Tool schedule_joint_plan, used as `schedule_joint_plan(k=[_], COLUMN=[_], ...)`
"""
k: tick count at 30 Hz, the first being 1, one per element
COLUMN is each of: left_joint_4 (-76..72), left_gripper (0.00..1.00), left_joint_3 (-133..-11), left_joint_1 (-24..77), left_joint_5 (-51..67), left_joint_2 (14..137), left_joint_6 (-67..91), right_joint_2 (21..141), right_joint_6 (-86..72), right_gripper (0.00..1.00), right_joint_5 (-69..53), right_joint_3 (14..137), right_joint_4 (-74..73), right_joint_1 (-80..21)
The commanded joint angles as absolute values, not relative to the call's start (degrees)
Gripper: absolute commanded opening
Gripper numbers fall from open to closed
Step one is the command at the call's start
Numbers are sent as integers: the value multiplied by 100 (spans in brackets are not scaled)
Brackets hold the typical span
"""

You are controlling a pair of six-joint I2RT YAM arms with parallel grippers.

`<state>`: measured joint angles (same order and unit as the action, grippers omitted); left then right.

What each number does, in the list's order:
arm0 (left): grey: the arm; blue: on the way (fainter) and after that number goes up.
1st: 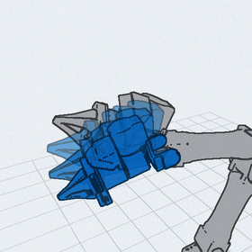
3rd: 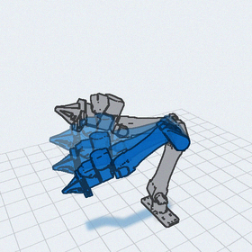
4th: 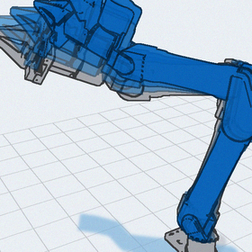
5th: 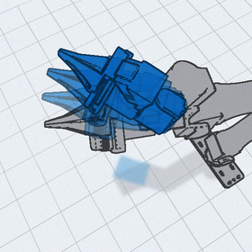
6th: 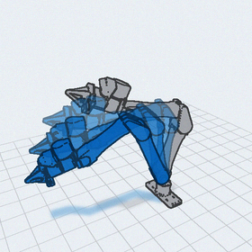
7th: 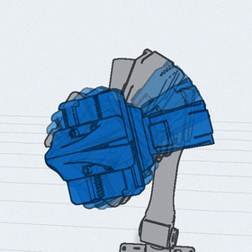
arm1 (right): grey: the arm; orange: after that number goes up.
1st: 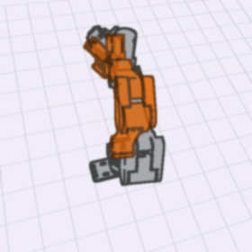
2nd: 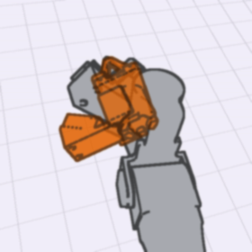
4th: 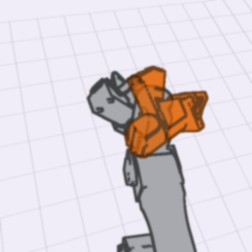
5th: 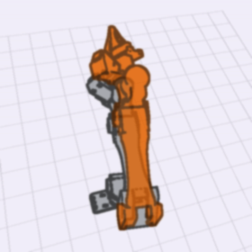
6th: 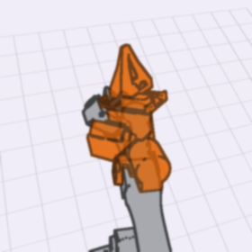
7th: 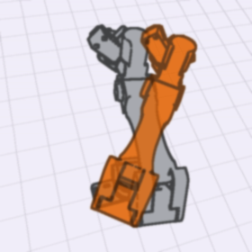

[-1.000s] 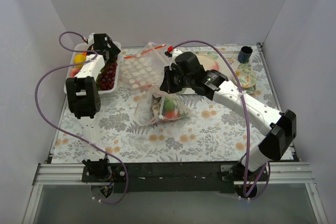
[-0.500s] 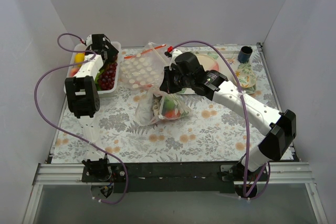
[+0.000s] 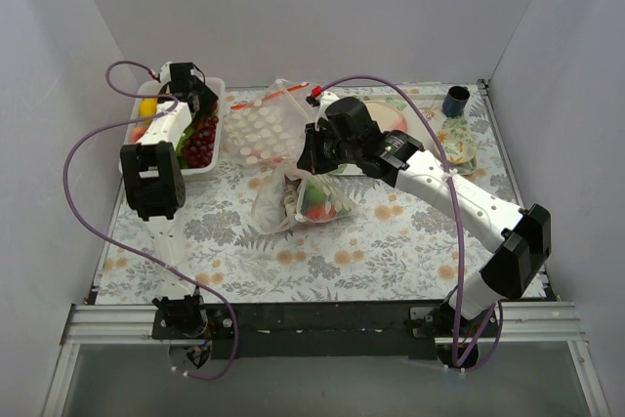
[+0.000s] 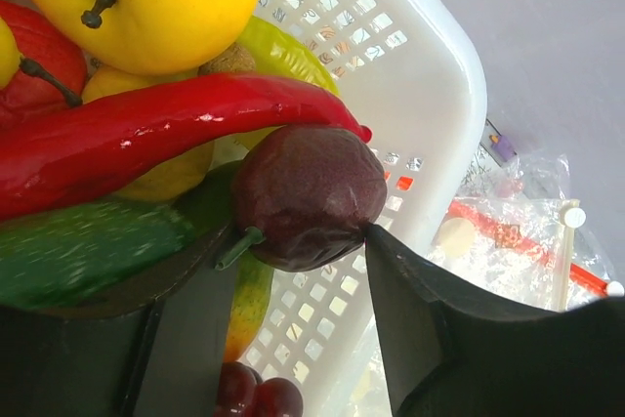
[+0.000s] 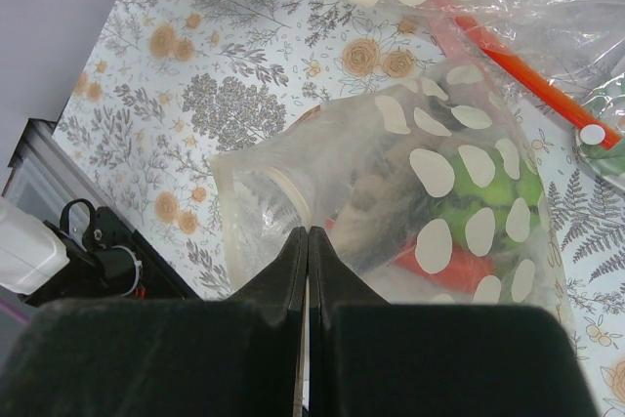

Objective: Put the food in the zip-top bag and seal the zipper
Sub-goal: Pick up the fake fruit from the bin.

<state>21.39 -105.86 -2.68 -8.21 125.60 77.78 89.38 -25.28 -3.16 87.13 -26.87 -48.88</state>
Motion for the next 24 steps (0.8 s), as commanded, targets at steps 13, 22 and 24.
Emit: schedule_joint_plan(k=[13,22,24], left_joint_4=[1802,1889,1916], left_gripper=[50,50,50], left_joint_3=[-10081,-9107,-8782], left_joint_1=[-272,-264,-255], left_joint_5=[-422,560,851], left_joint_2=[11224,9977,9496], left_joint_6=[7471,7462,7514], right_joint_2=[8833,9131,9245], right_joint_6=[-2514,-2417,-2417], right_gripper=[1,1,1], right_joint_5=[-35,246,333], right_joint_3=[8807,9131,9289], right_joint_4=[-2522,-2575,-2628], right_joint_1=[-4913,-4913,-4913])
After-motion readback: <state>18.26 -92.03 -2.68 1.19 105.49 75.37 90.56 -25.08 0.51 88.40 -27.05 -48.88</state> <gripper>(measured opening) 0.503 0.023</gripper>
